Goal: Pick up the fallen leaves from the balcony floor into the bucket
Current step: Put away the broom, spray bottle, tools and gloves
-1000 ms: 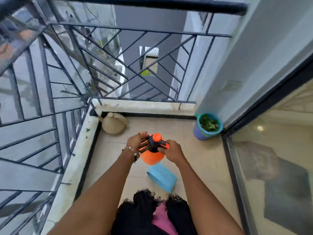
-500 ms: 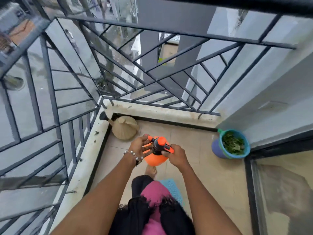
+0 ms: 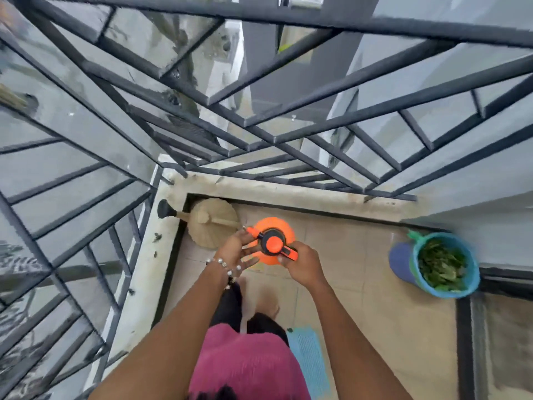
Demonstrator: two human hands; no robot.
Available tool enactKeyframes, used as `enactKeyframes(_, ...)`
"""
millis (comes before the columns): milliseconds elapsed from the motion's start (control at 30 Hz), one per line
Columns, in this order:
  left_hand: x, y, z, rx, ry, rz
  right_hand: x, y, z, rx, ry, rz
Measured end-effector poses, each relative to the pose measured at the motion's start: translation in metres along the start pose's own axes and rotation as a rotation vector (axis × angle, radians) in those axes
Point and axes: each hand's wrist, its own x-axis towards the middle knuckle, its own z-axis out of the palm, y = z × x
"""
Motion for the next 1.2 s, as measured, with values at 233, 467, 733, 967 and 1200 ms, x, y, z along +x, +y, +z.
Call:
enactKeyframes(233, 0.135, 0.009, -0.025, 0.096, 0.008, -0.07, 0.112, 0.04, 0.062, 0.065, -0.038, 0.012)
enactKeyframes(467, 0.266, 0.011, -0.044, 0.153, 0.041, -0.108, 0.217, 0.083, 0.127, 0.061, -0.037, 0.044)
enactKeyframes(733, 0.349, 0.009, -0.057, 0.098, 0.042, -0.048, 0.288, 0.098, 0.173, 0.098, -0.015, 0.035)
enactKeyframes(967, 0.336, 0.014, -0.055, 0.102, 0.044, -0.025, 0.289, 0.087, 0.176, 0.094, -0.033, 0.087)
enactKeyframes(1200, 0.279, 0.013, -0.046, 0.113, 0.079, -0.013, 0.24, 0.058, 0.154, 0.141, 0.1, 0.153)
